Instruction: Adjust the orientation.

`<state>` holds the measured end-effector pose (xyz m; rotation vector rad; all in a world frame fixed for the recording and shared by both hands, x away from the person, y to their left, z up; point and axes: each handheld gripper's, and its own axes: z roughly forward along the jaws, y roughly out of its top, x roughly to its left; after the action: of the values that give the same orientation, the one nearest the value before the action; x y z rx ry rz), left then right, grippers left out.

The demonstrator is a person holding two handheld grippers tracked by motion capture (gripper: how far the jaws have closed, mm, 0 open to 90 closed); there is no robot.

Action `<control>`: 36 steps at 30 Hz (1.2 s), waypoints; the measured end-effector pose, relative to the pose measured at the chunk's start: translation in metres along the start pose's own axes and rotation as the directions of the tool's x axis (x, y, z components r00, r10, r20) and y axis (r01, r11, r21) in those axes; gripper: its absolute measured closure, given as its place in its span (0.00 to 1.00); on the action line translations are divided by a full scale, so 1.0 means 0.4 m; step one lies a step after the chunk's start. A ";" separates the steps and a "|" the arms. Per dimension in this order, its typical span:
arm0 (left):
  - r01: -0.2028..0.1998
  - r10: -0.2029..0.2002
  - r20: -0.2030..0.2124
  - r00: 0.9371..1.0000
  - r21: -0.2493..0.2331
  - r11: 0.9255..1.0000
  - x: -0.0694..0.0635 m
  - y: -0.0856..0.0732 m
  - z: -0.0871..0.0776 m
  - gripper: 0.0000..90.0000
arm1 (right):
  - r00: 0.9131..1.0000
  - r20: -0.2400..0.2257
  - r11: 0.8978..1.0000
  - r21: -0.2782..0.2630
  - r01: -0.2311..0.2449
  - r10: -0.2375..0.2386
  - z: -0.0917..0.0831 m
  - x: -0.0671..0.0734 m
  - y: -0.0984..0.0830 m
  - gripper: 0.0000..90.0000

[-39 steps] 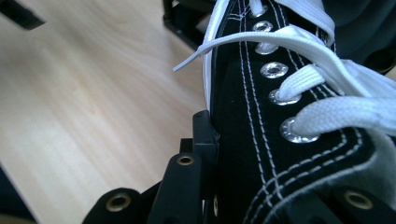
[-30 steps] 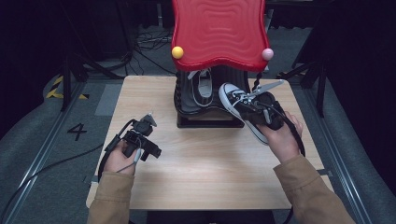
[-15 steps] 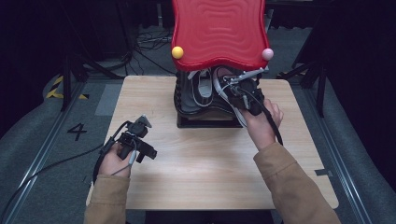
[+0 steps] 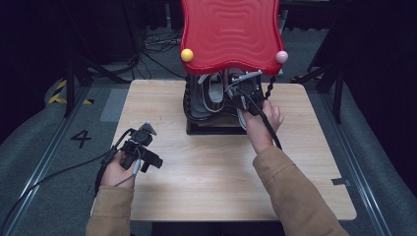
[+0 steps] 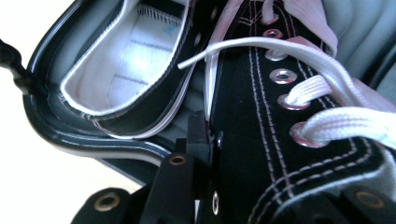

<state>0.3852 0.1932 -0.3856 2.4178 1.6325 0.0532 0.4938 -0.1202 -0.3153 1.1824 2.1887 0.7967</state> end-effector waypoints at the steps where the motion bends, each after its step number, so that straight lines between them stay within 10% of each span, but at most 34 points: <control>1: -0.003 0.003 -0.001 1.000 0.002 1.000 -0.001 0.000 -0.001 0.19 | 1.000 -0.010 1.000 0.008 -0.007 0.007 0.005 0.000 -0.001 0.90; 7: -0.014 0.014 -0.001 1.000 0.005 1.000 -0.008 0.007 0.000 0.19 | 0.990 -0.144 0.996 0.090 0.007 0.006 0.031 -0.005 -0.009 0.84; 14: -0.022 0.022 0.003 1.000 0.006 1.000 -0.010 0.019 0.005 0.19 | 0.982 -0.190 0.993 0.109 0.040 -0.019 0.025 0.004 -0.018 0.72; 22: -0.044 0.043 0.010 0.999 0.012 0.999 -0.024 0.039 0.009 0.19 | 0.970 -0.236 0.997 0.040 0.062 -0.051 -0.072 -0.025 -0.051 0.69; 36: -0.071 0.071 0.018 0.997 0.024 0.997 -0.041 0.065 0.017 0.19 | 0.940 -0.309 0.986 0.037 0.165 -0.145 -0.198 -0.048 -0.166 0.94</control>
<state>0.4037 0.1678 -0.3855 2.4874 1.5483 0.0243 0.4126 -0.1860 -0.3042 0.9500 2.5392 0.8980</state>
